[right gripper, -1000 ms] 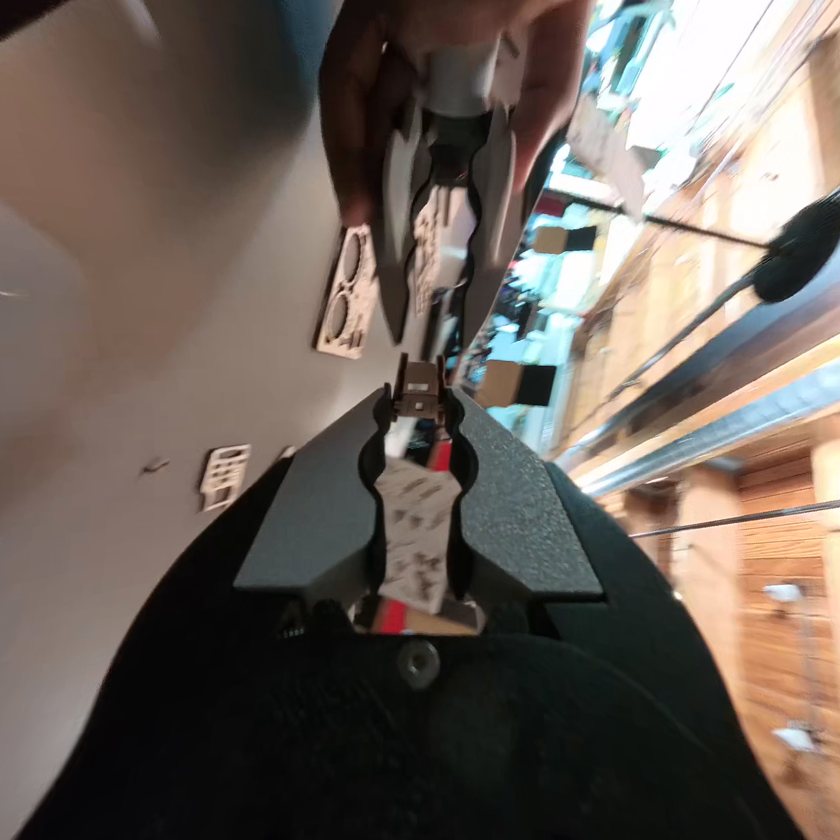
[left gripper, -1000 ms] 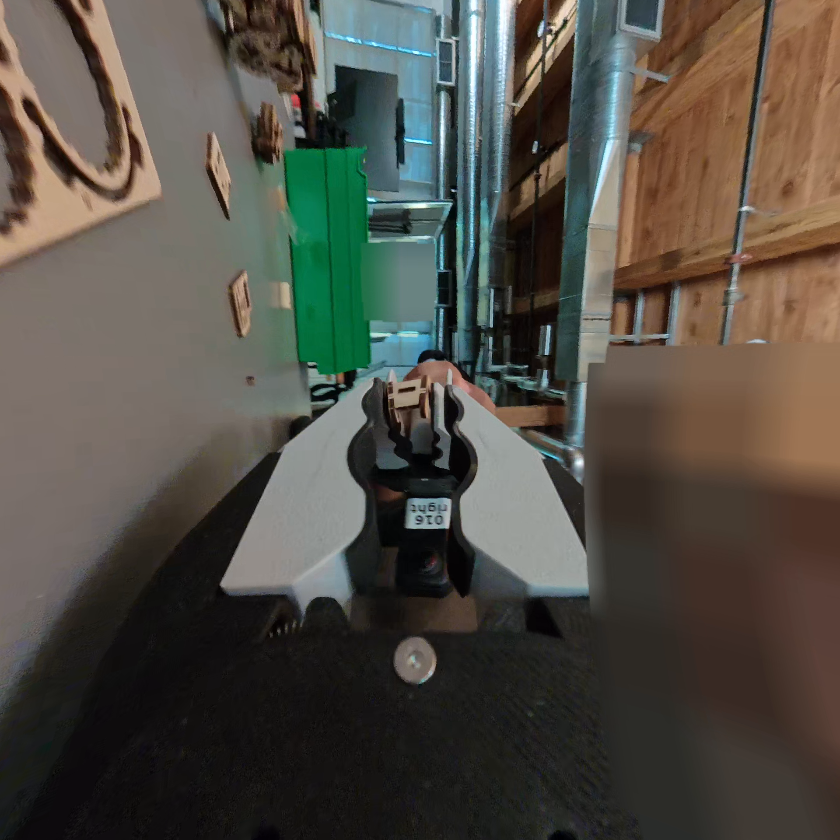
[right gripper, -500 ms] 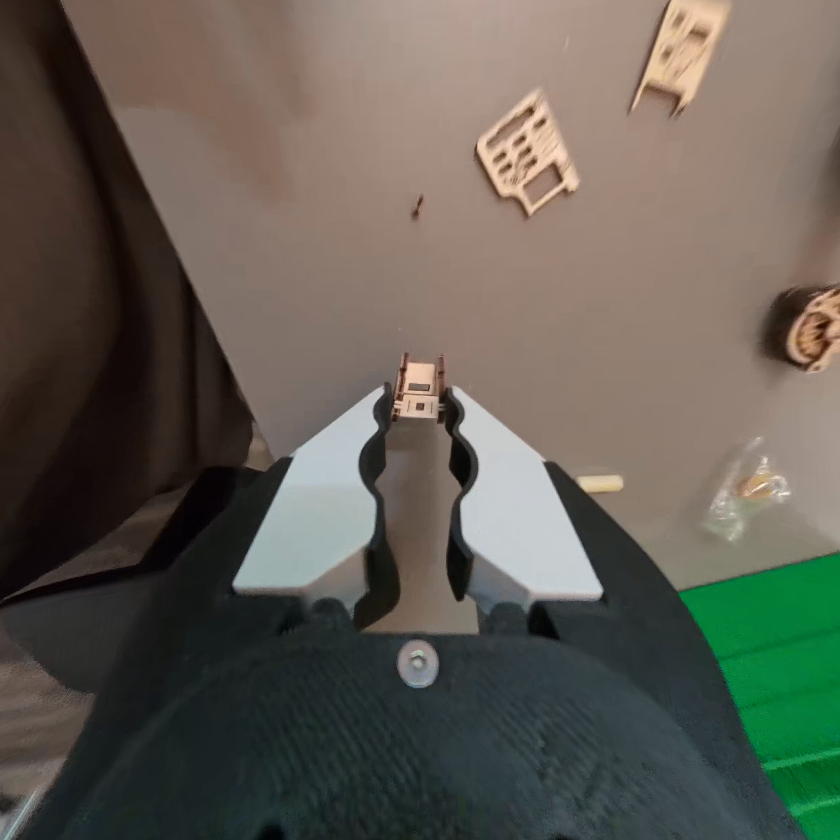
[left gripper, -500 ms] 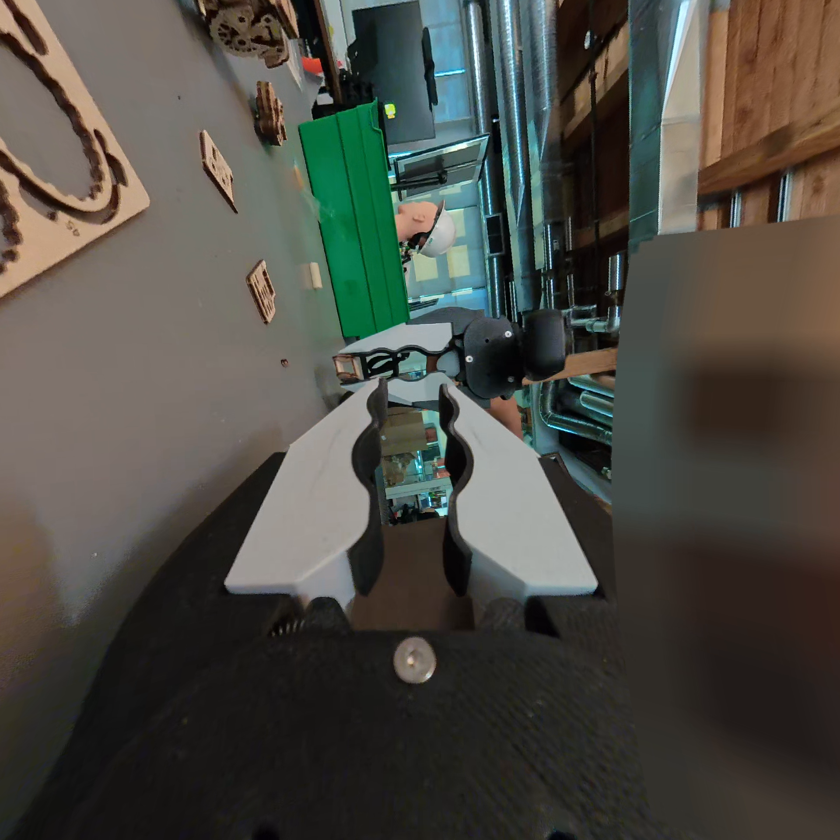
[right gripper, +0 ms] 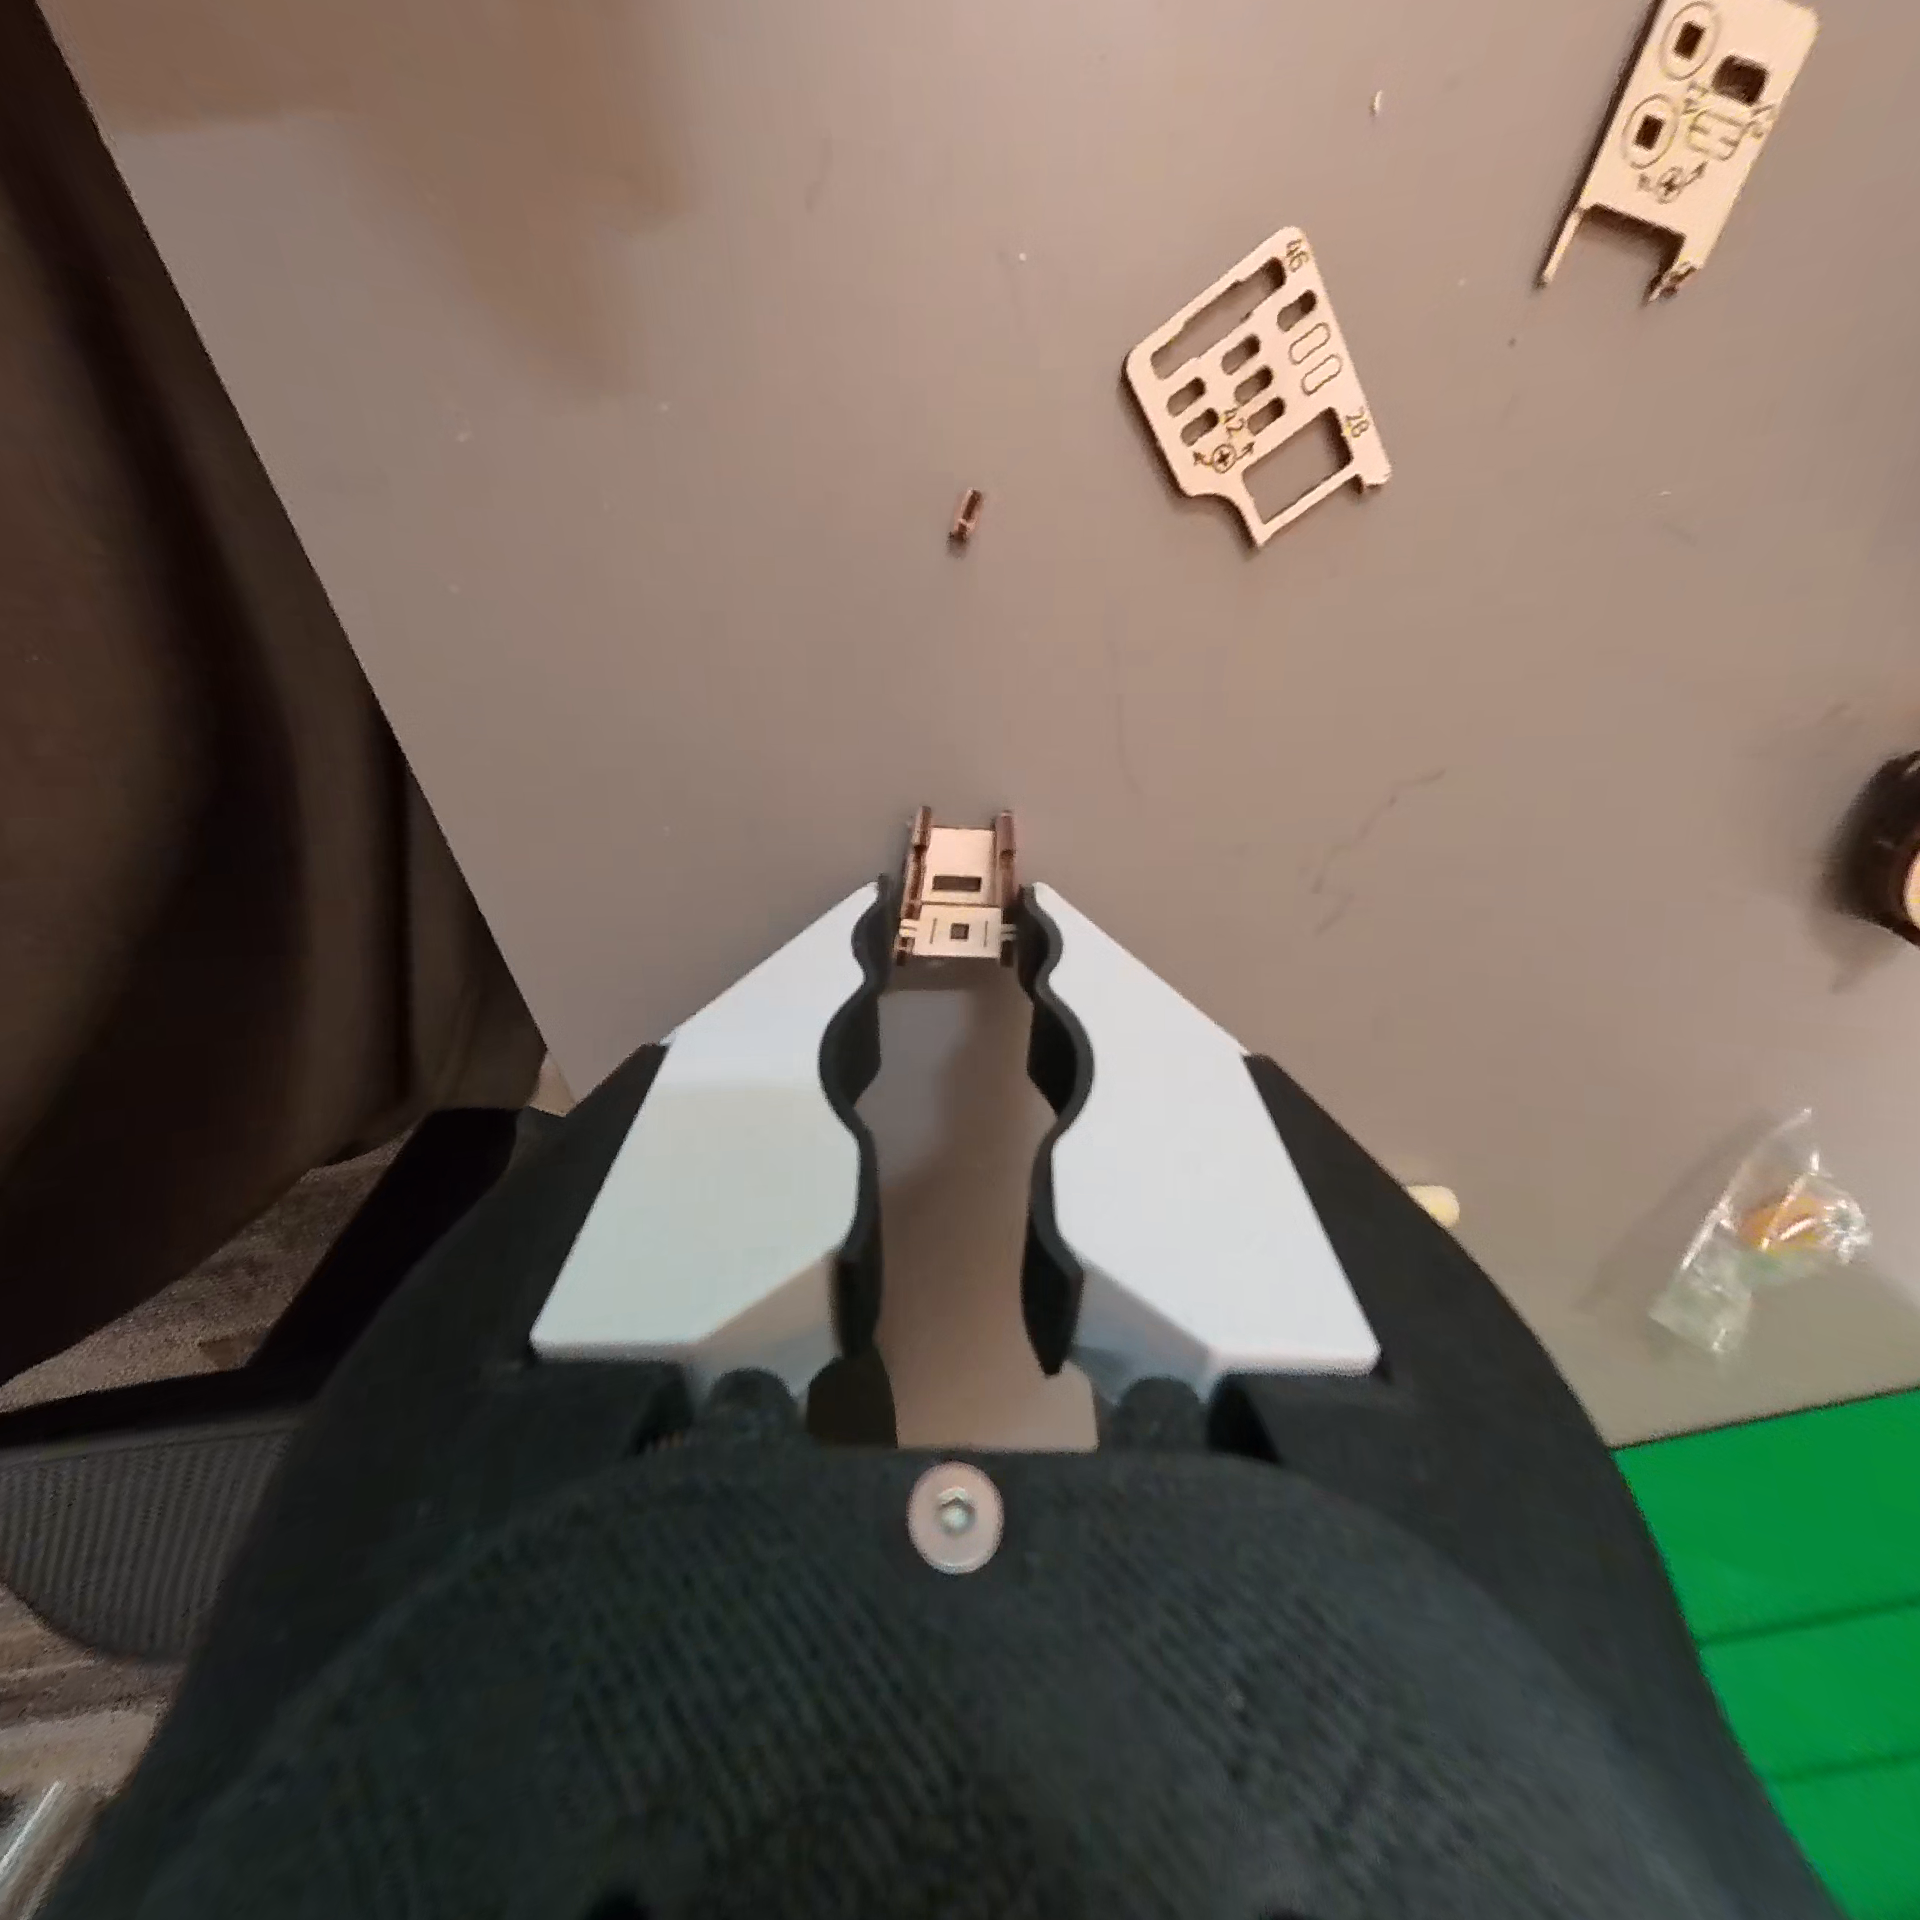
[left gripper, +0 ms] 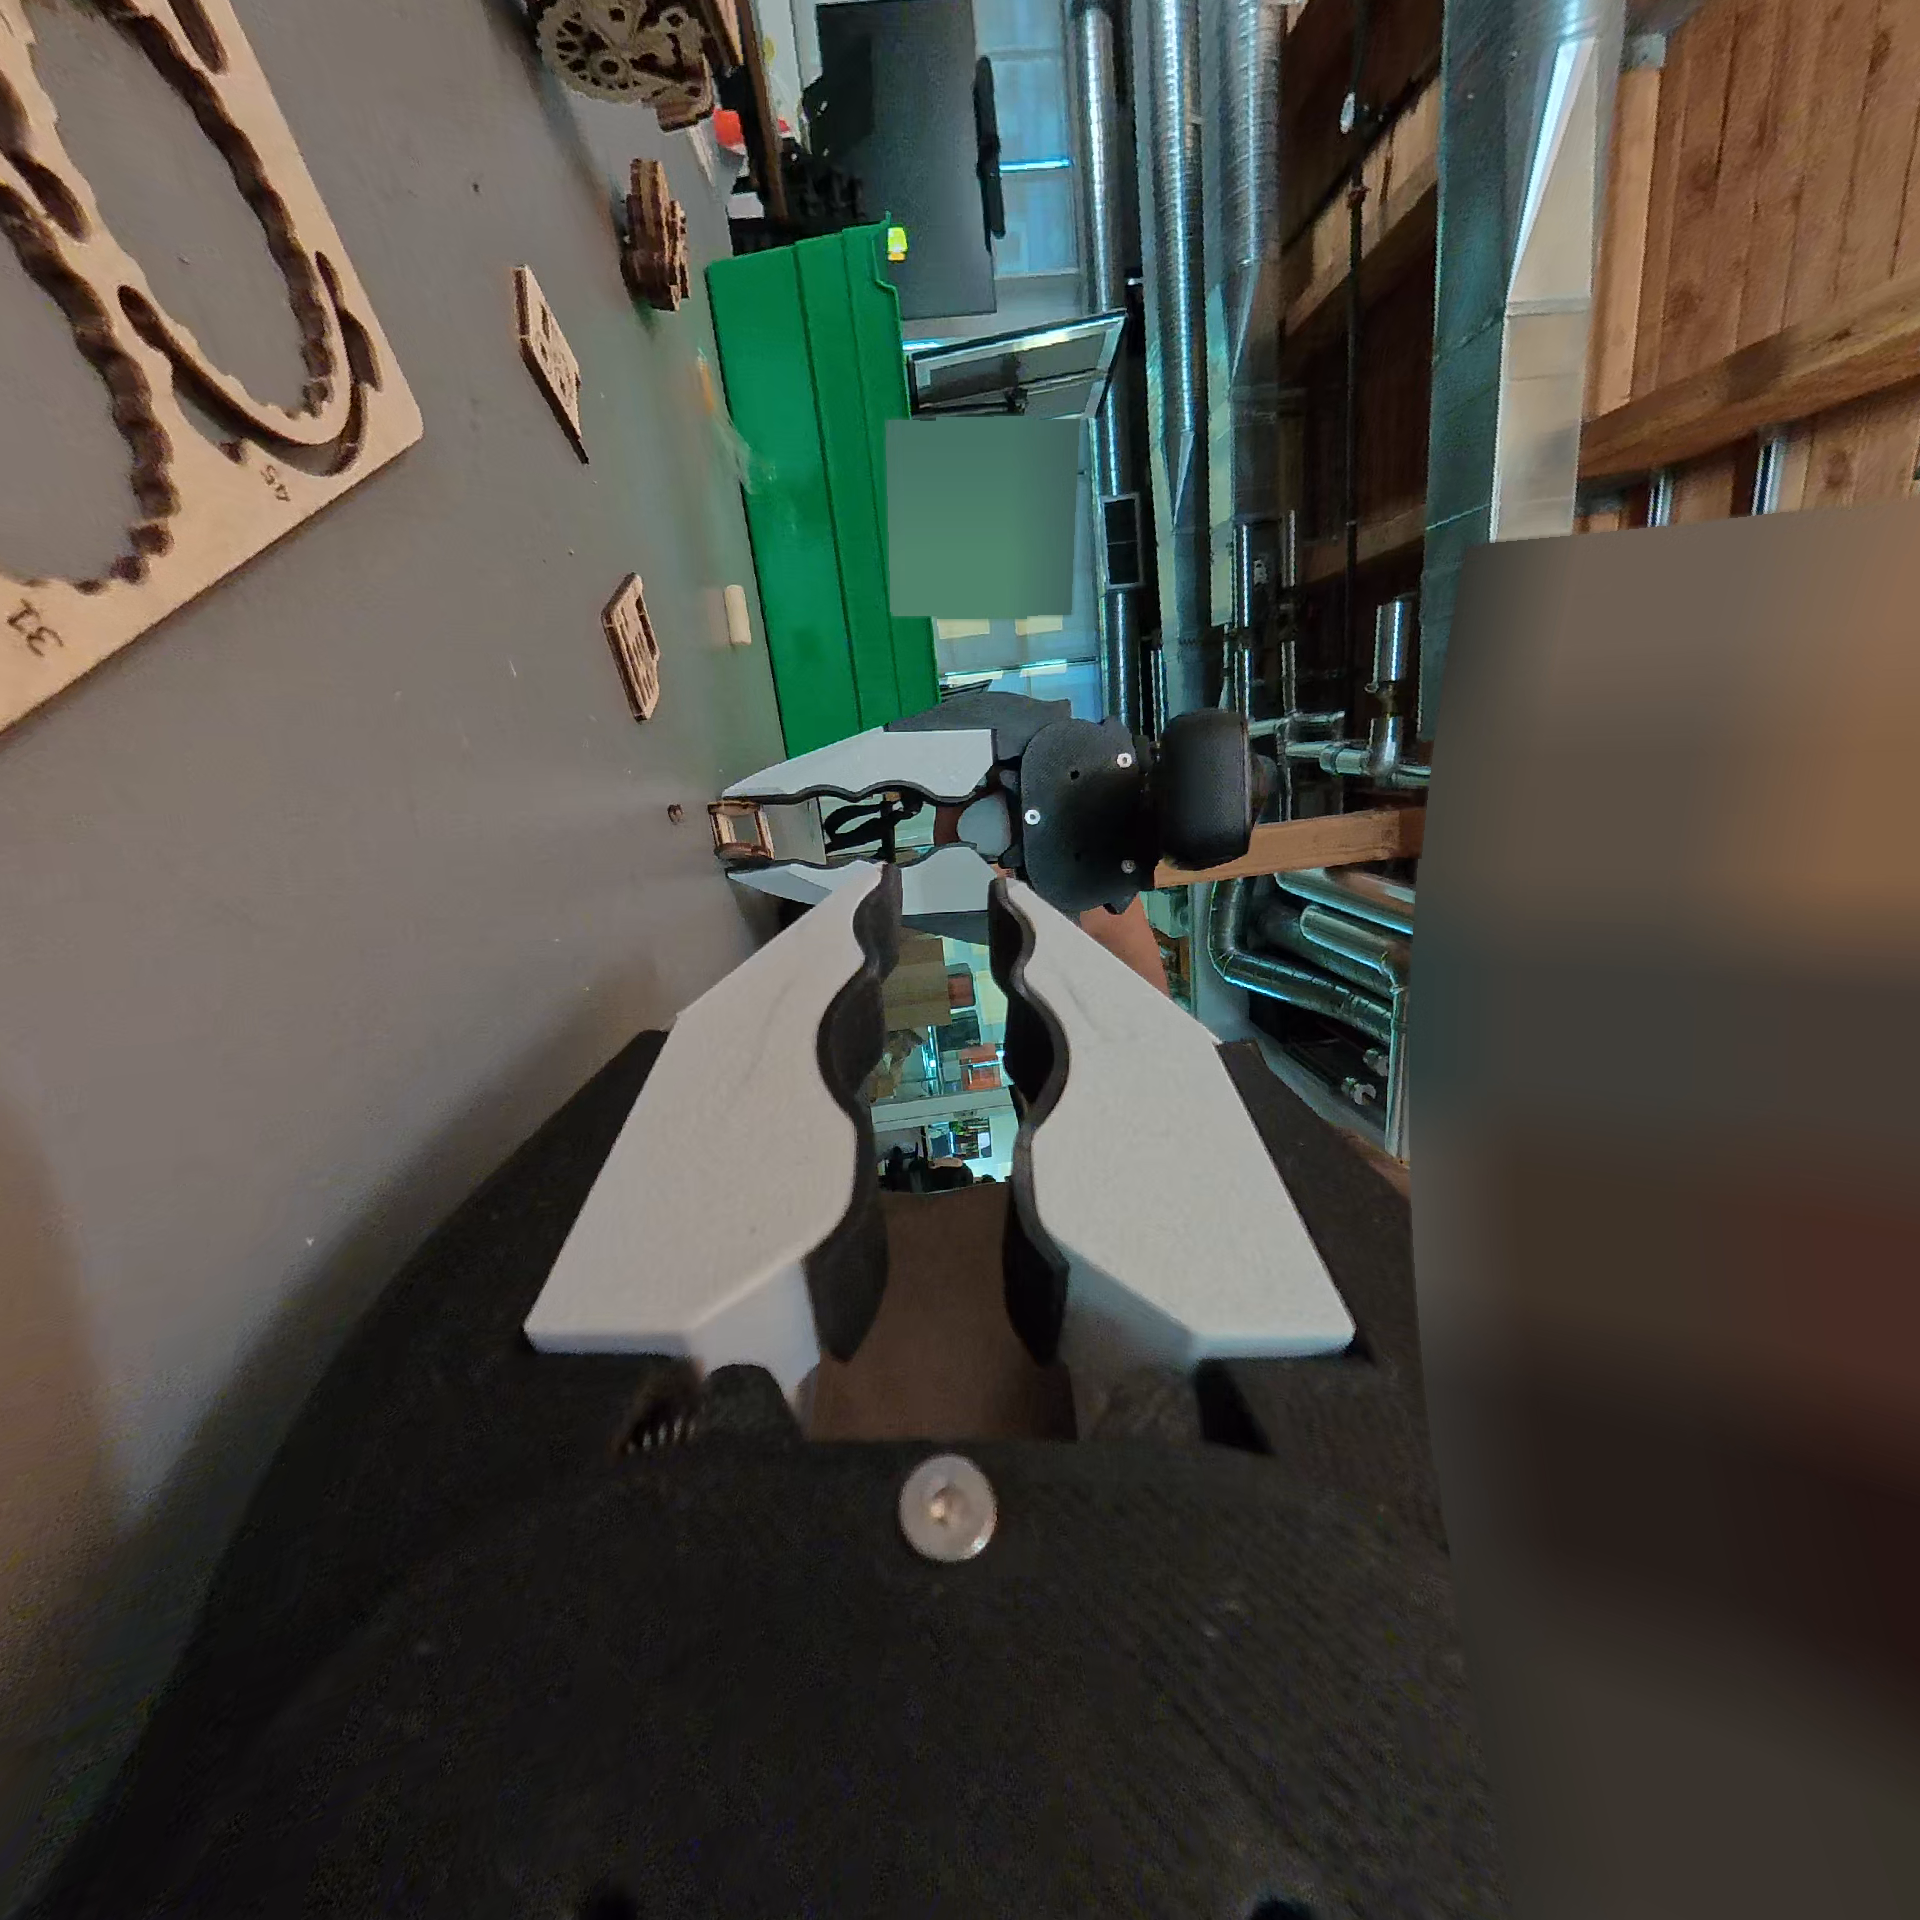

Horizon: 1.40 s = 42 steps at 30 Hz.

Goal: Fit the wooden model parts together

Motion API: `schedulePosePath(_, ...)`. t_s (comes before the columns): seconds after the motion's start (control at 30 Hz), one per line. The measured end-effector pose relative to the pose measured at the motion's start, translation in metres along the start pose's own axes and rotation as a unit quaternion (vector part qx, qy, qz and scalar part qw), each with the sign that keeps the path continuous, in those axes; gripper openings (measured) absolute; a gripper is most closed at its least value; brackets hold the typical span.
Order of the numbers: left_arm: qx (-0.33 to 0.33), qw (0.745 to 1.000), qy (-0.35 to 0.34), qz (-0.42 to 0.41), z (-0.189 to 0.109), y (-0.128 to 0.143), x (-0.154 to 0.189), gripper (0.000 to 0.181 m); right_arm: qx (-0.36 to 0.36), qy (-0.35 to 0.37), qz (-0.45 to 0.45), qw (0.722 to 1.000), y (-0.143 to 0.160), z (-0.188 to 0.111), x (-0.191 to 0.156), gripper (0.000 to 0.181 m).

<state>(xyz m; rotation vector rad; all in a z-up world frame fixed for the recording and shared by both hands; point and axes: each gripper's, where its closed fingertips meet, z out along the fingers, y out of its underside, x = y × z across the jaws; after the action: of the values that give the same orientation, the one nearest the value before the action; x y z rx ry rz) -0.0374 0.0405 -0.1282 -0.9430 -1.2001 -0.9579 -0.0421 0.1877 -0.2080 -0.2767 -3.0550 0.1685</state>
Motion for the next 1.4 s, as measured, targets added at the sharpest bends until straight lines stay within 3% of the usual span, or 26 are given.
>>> schedulePosePath(0.37, 0.003, 1.000, -0.008, 0.008, 0.001, -0.001, -0.004, 0.014, 0.009, 0.000, 0.002, 1.000, 0.001, -0.007, 0.001, 0.037)
schedulePosePath(0.53, -0.030, 0.994, -0.037, 0.098, 0.002, 0.008, -0.001, 0.010, 0.106, 0.028, 0.046, 0.993, -0.018, -0.041, 0.015, 0.033)
schedulePosePath(0.67, -0.057, 0.969, -0.096, 0.222, 0.005, 0.013, -0.004, 0.011, 0.264, 0.096, 0.132, 0.950, -0.044, -0.074, 0.045, 0.029)
schedulePosePath(0.8, -0.072, 0.952, -0.121, 0.271, 0.010, 0.022, -0.005, 0.016, 0.435, 0.130, 0.236, 0.859, -0.061, -0.101, 0.063, 0.029)
schedulePosePath(0.9, -0.089, 0.947, -0.129, 0.280, 0.017, 0.033, -0.008, 0.020, 0.494, 0.137, 0.288, 0.809, -0.055, -0.101, 0.077, 0.030)
schedulePosePath(1.03, -0.115, 0.939, -0.114, 0.304, 0.032, 0.046, -0.003, 0.049, 0.498, 0.155, 0.304, 0.798, -0.040, -0.083, 0.086, 0.027)
schedulePosePath(1.13, -0.108, 0.931, -0.124, 0.327, 0.045, 0.040, 0.004, 0.054, 0.497, 0.175, 0.296, 0.796, -0.031, -0.078, 0.084, 0.023)
schedulePosePath(1.4, -0.134, 0.845, -0.239, 0.460, 0.071, -0.015, -0.022, 0.051, 0.507, 0.202, 0.295, 0.784, -0.035, -0.091, 0.104, 0.028)
